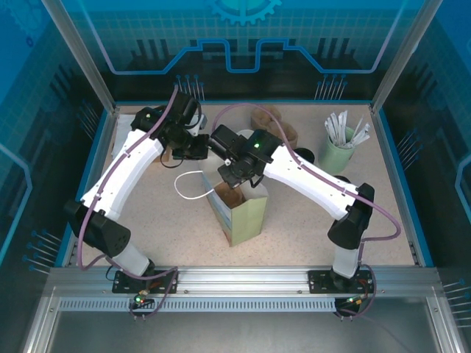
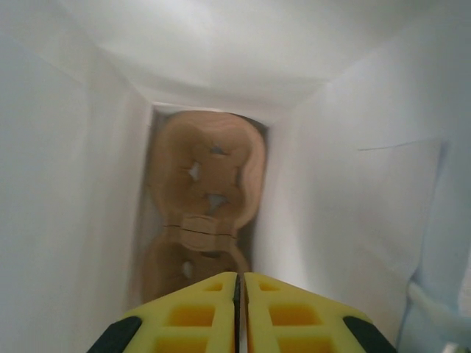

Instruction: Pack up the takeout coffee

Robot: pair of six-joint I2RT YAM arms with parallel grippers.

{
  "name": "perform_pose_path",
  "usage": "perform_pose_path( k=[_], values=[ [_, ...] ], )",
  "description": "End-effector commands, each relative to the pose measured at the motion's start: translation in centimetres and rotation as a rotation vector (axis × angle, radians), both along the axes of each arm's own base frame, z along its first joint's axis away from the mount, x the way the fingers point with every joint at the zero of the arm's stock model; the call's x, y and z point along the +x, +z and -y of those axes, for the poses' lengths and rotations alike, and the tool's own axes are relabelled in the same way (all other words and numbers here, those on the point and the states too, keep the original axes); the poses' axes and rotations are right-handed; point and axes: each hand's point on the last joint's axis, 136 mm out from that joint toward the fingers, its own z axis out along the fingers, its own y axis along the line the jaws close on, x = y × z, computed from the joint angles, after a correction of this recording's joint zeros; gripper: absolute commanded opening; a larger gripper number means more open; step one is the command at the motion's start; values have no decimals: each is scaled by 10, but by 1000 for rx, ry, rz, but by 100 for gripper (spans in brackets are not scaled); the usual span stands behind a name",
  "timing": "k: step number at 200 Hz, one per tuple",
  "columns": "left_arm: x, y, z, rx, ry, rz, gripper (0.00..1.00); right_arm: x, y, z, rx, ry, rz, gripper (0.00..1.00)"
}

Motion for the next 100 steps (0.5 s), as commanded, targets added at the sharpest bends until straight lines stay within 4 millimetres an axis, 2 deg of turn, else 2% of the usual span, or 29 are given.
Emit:
perform_pose_path(
  k=[1, 76, 100],
  values=[
    [-6, 17, 5, -48, -22, 52, 2, 8, -8, 27, -183, -8, 63, 13],
    [-3, 5, 10, -50, -51, 42, 1, 16, -35, 37, -347, 86, 65, 15],
    [0, 0, 11, -45, -52, 33, 1, 16, -48, 35, -359, 130, 30, 27]
  ],
)
